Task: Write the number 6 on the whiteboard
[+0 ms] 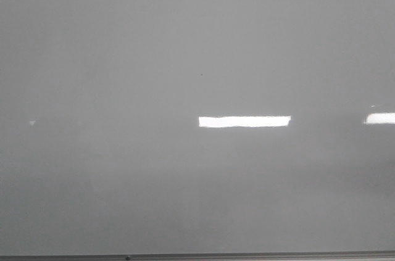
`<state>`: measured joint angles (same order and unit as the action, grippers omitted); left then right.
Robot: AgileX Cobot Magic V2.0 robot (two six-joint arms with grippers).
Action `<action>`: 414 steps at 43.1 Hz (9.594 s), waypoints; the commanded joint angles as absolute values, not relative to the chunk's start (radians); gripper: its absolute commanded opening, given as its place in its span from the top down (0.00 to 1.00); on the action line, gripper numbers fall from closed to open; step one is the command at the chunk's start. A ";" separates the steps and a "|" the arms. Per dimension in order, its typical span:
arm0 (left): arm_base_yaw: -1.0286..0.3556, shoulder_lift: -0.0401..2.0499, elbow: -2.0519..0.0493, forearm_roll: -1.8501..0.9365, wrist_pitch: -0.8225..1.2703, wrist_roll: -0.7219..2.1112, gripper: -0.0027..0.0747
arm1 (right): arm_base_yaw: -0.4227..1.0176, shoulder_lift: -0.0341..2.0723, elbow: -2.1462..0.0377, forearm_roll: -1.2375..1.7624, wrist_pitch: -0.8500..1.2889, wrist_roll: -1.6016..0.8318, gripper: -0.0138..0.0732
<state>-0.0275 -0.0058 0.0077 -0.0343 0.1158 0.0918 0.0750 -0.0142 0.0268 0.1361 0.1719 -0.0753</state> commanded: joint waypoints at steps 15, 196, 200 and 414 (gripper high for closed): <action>-0.034 -0.020 0.012 -0.036 0.027 0.081 0.99 | 0.071 -0.029 0.013 0.124 0.092 -0.080 0.91; 0.216 1.373 -0.694 0.177 -0.036 -0.196 0.99 | 0.069 0.217 -0.363 0.124 0.242 -0.080 0.12; 0.195 1.284 -0.694 0.193 0.034 -0.196 0.99 | 0.069 0.217 -0.363 0.124 0.242 -0.080 0.12; -1.066 0.702 -0.587 0.075 0.390 0.186 0.99 | 0.558 1.485 -1.015 0.173 0.308 -0.362 0.91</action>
